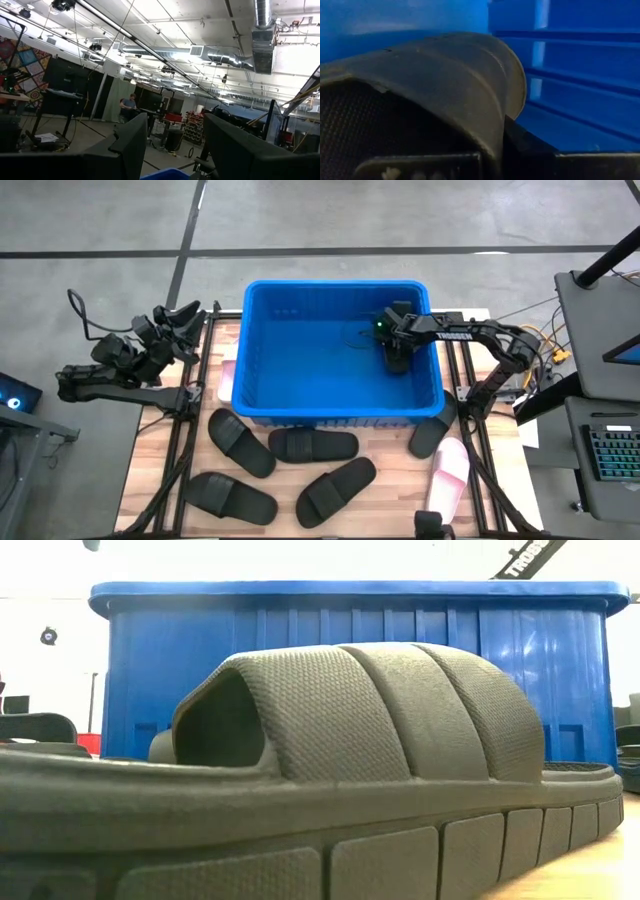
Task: Pick and place slides into bin
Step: Put the black slide into the blue bin
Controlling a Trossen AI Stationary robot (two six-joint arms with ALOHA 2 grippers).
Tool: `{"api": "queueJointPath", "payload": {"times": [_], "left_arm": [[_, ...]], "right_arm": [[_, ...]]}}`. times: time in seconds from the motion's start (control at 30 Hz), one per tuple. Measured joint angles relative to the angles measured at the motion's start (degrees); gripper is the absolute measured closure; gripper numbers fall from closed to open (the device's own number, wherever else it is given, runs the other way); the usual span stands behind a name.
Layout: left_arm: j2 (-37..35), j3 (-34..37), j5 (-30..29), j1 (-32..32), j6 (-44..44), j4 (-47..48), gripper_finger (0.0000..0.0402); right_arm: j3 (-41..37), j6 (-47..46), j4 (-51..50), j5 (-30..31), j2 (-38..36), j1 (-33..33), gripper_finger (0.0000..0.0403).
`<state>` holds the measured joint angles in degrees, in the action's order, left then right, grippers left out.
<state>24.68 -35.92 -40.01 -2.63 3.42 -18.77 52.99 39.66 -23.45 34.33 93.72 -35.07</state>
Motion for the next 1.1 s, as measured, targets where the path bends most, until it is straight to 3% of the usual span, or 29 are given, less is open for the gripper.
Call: {"api": "queueJointPath", "payload": {"times": [0.33,0.8,1.1], "left_arm": [[0.27,0.00,0.01,0.00,-0.04,-0.24,0.0222],[0.39,0.00,0.02,-0.04,-0.04,-0.14,0.0222],[0.51,0.00,0.02,-0.02,-0.05,-0.15,0.0222]], "right_arm": [[0.00,-0.43,0.19,-0.20,2.29,-0.59,0.0380],[0.02,0.73,-3.37,-0.18,2.35,-0.59,0.0225],[0.02,-3.09,-8.35,-0.20,1.59,-0.46,0.0174]]}}
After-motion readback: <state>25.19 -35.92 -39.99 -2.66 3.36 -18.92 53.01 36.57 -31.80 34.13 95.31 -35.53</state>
